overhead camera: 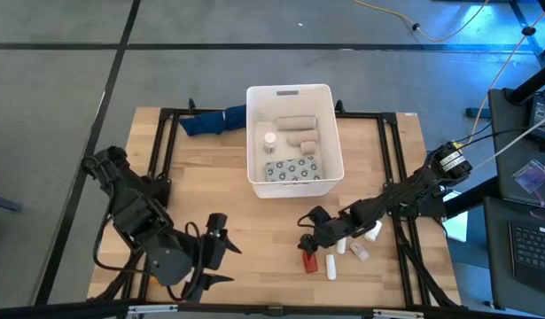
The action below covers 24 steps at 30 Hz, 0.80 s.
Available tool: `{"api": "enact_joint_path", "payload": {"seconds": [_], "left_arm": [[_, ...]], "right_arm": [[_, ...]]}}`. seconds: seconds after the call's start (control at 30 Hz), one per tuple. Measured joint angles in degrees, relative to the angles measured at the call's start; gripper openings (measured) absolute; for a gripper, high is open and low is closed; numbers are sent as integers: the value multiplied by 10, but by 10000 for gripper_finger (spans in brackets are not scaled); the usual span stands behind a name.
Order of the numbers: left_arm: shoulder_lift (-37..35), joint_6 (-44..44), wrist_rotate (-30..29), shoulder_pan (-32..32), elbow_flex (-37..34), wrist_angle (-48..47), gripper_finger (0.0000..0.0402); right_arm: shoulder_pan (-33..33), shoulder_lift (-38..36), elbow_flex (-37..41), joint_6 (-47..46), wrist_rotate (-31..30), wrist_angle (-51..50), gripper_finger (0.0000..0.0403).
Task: Pick & place medical supplies in basket/bin
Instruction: Put the red medicine bottle into the bin
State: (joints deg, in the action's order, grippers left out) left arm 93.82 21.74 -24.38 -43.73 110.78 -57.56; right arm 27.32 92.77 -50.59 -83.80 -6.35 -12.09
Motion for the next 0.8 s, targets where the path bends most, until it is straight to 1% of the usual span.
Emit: {"api": "enact_joint_path", "payload": {"seconds": [0.3, 0.4, 0.63, 0.8], "left_arm": [[0, 0, -31, 8, 0, 0, 271], [0, -1, -32, 8, 0, -1, 271], [0, -15, -36, 8, 0, -1, 271], [0, -15, -47, 8, 0, -1, 269]], "right_arm": [[0, 3, 0, -13, 0, -36, 369], [0, 15, 0, -13, 0, -33, 367], [0, 59, 0, -14, 2, 9, 367], [0, 71, -3, -27, 1, 2, 367]]}}
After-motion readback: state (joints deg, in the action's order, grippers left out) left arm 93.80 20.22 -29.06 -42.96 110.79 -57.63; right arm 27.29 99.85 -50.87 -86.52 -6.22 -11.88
